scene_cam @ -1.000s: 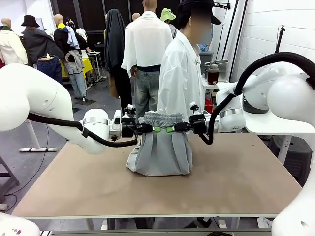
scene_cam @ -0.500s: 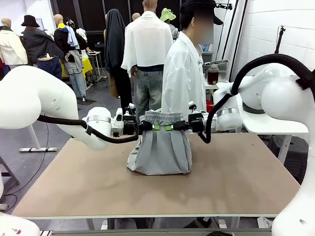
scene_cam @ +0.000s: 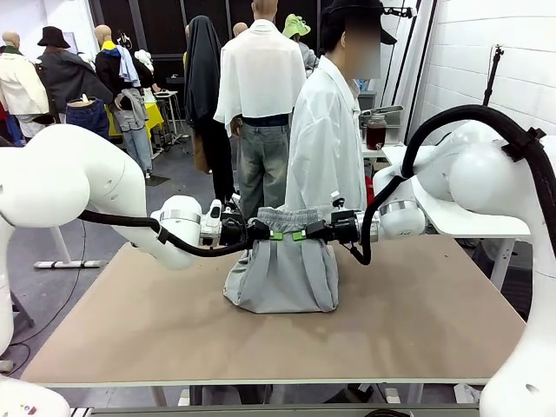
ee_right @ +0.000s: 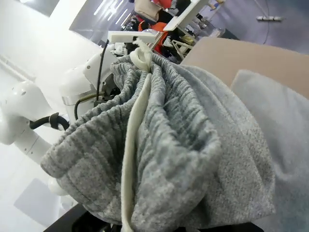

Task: Fold the training pants.
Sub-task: Fold the Training pants in half.

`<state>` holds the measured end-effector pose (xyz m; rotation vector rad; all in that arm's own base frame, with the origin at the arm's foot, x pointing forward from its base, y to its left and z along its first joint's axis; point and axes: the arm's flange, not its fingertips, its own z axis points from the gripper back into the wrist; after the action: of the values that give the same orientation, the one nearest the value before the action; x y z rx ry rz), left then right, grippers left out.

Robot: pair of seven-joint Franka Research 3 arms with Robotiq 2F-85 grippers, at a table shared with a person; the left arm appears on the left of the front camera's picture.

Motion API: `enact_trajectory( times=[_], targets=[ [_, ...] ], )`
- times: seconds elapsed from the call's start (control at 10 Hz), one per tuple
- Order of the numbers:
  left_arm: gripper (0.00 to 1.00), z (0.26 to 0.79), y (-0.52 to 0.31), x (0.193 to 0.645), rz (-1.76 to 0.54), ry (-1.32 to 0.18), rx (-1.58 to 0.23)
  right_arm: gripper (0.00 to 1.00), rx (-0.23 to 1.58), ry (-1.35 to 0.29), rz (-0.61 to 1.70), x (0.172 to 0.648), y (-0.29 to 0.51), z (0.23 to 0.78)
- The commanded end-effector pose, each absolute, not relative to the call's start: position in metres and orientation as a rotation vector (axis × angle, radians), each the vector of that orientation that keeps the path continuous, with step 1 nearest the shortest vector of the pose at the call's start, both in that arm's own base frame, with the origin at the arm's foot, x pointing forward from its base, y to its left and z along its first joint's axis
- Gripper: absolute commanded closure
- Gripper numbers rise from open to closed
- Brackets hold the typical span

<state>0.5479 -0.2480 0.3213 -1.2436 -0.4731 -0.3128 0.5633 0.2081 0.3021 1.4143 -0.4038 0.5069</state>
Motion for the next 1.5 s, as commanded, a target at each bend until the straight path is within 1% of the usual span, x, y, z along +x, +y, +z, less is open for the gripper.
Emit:
enact_trajectory(
  times=[0.0,0.4,0.6,0.7,1.0,1.2,1.4],
  targets=[
    [1.00,0.310,-0.231,0.560,-0.230,-0.430,-1.181,1.00,1.399,-0.350,0.444,0.573,0.194,0.299],
    [1.00,0.279,-0.225,0.565,-0.165,-0.403,-1.179,1.00,1.400,-0.314,0.368,0.573,0.185,0.275],
    [1.00,0.282,-0.225,0.564,-0.194,-0.401,-1.195,1.00,1.393,-0.316,0.388,0.571,0.187,0.277],
    [1.00,0.284,-0.250,0.550,-0.222,-0.385,-1.239,1.00,1.409,-0.311,0.399,0.563,0.205,0.266],
    [1.00,0.284,-0.254,0.550,-0.228,-0.378,-1.249,1.00,1.408,-0.309,0.400,0.562,0.206,0.265],
    [1.00,0.275,-0.253,0.567,-0.171,-0.330,-1.240,1.00,1.406,-0.292,0.352,0.571,0.202,0.254],
    [1.00,0.266,-0.252,0.573,-0.117,-0.292,-1.230,1.00,1.392,-0.279,0.328,0.573,0.201,0.251]
  ],
)
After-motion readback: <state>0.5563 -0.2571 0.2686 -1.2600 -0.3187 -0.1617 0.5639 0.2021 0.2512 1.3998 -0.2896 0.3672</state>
